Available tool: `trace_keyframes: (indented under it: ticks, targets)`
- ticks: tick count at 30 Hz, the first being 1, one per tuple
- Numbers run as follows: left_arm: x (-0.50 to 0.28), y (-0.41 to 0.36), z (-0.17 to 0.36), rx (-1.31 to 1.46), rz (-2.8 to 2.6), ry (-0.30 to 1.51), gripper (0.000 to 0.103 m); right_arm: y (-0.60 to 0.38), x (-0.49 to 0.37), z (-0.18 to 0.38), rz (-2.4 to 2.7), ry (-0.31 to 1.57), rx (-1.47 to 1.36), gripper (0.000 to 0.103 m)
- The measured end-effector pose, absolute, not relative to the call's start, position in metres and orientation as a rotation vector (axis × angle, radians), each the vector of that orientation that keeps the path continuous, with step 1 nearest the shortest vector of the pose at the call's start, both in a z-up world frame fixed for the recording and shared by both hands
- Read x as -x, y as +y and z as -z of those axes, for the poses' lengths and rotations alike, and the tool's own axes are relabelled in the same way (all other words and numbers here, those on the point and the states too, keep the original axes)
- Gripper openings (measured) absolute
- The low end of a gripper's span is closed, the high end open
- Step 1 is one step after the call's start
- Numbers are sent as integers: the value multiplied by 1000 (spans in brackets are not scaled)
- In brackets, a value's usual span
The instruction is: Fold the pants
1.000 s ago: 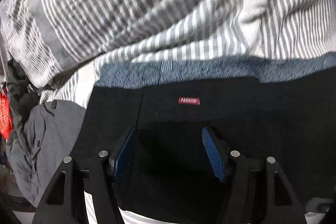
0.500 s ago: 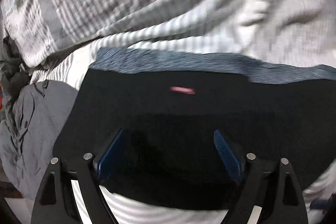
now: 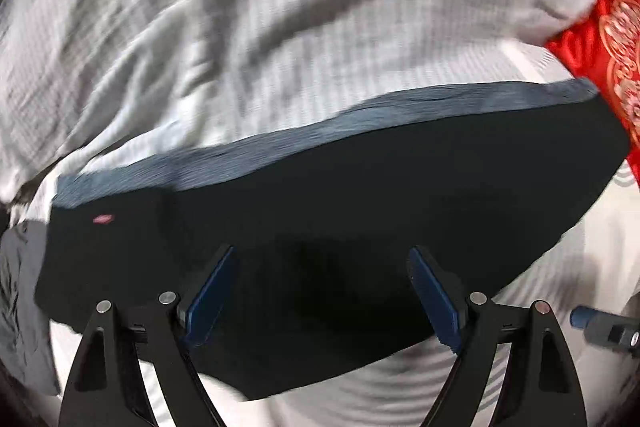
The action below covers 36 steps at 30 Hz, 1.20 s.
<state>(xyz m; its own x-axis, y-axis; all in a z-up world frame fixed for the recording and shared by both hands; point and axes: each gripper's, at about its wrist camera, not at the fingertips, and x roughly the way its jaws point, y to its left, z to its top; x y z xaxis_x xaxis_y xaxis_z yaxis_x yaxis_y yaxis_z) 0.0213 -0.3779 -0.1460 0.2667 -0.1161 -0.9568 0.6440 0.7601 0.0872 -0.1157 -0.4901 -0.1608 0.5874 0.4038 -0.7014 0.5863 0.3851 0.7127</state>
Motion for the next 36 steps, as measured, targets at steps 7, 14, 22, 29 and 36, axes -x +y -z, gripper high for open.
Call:
trace_keyframes:
  ticks: [7, 14, 22, 29, 36]
  targets:
    - [8, -469, 148, -543, 598, 1188, 87, -569, 163, 161, 297, 819, -1337, 72]
    - [10, -518, 169, -580, 561, 1204, 87, -665, 152, 154, 423, 741, -1217, 62]
    - [18, -530, 189, -623, 502, 1228, 87, -726, 184, 178, 518, 762, -1203, 23]
    - [18, -545, 174, -613, 482, 1188, 87, -710, 220, 182, 412, 682, -1302, 67]
    - [2, -576, 173, -553, 424, 1151, 87, -710, 227, 204, 363, 571, -1422, 67]
